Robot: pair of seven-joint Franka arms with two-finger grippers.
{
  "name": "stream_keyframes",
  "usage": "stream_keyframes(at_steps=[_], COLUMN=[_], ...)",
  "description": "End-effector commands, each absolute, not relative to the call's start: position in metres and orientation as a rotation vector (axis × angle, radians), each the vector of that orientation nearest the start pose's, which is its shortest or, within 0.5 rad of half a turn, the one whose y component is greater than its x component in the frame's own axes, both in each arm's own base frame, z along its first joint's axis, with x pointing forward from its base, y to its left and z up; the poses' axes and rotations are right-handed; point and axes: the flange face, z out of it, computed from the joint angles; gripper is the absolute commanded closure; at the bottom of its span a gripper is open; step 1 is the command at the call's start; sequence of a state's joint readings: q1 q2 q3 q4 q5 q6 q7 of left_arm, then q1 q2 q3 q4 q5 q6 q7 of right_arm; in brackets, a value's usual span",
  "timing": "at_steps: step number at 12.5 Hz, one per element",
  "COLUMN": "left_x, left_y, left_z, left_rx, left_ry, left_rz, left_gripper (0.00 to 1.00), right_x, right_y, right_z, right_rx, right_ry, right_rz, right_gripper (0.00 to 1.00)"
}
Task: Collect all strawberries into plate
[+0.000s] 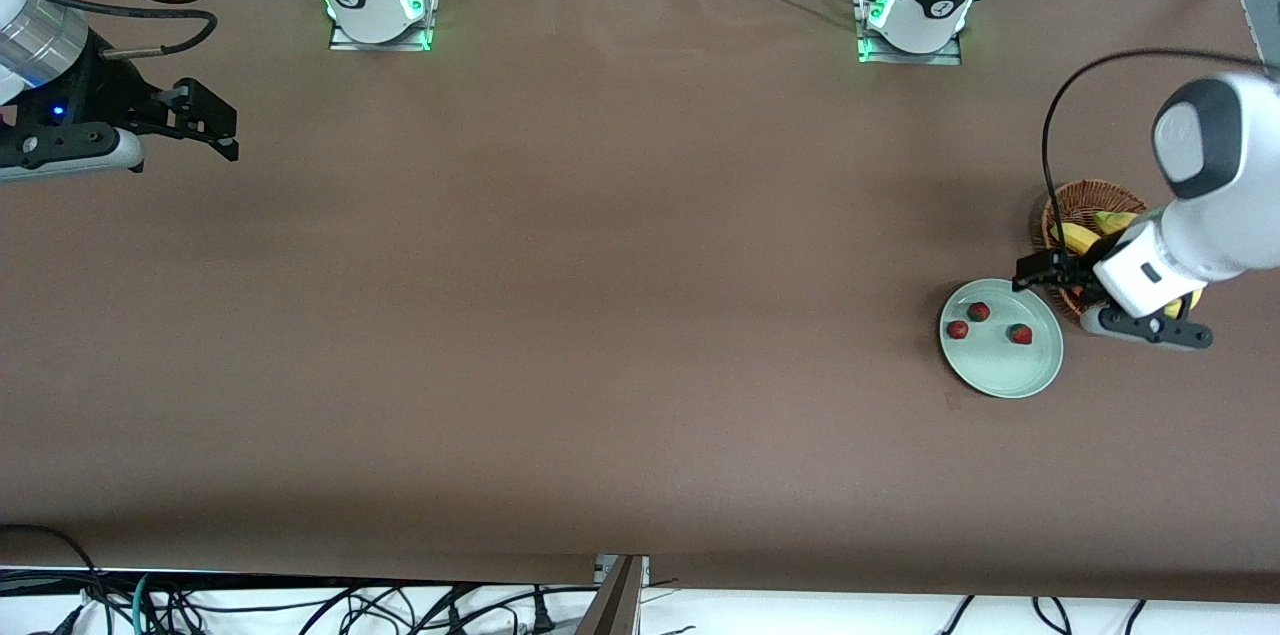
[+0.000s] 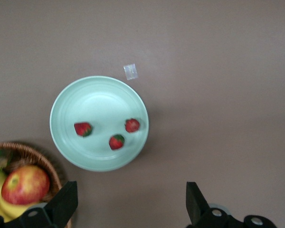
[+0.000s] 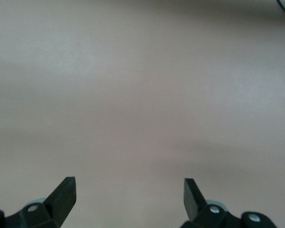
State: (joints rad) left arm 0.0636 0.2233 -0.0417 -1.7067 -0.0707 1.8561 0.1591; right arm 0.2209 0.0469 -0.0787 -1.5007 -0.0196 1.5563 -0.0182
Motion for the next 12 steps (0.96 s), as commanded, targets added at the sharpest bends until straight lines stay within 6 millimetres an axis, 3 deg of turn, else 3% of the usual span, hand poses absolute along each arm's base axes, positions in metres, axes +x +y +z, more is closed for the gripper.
stream_keyframes(at_steps=[1,3,4,9,11,12], left_x=[0.597,0.58,0.575,0.57,0.571,0.569], left_y=[-0.011,-0.019,-0.023,-0.01,-0.032,-0.055], left_z=[0.515,0.557,0.566,0.573,0.585,0.592], left_rx=[-3.185,-3.181,-3.176,-3.125,-3.126,-3.114], left_ry=[0.171,0.138,0.075,0.039,0.091,0.147], left_rz=[0.131,0.194,0.22,0.245,0.206,0.185], left_gripper=[0.0,0.0,0.0,0.0,0.0,0.0], right_x=[0.565,0.565,0.565,0.569,0.566,0.565], right_y=[0.075,0.076,0.075,0.079,0.076,0.077], right_z=[0.635,0.635,0.635,0.622,0.617,0.614], right_rx=[-3.157,-3.157,-3.157,-3.157,-3.151,-3.146], right_ry=[-0.23,-0.232,-0.244,-0.244,-0.237,-0.237], right_rz=[-0.027,-0.027,-0.027,0.031,0.083,0.105], right_gripper=[0.0,0.0,0.0,0.0,0.0,0.0])
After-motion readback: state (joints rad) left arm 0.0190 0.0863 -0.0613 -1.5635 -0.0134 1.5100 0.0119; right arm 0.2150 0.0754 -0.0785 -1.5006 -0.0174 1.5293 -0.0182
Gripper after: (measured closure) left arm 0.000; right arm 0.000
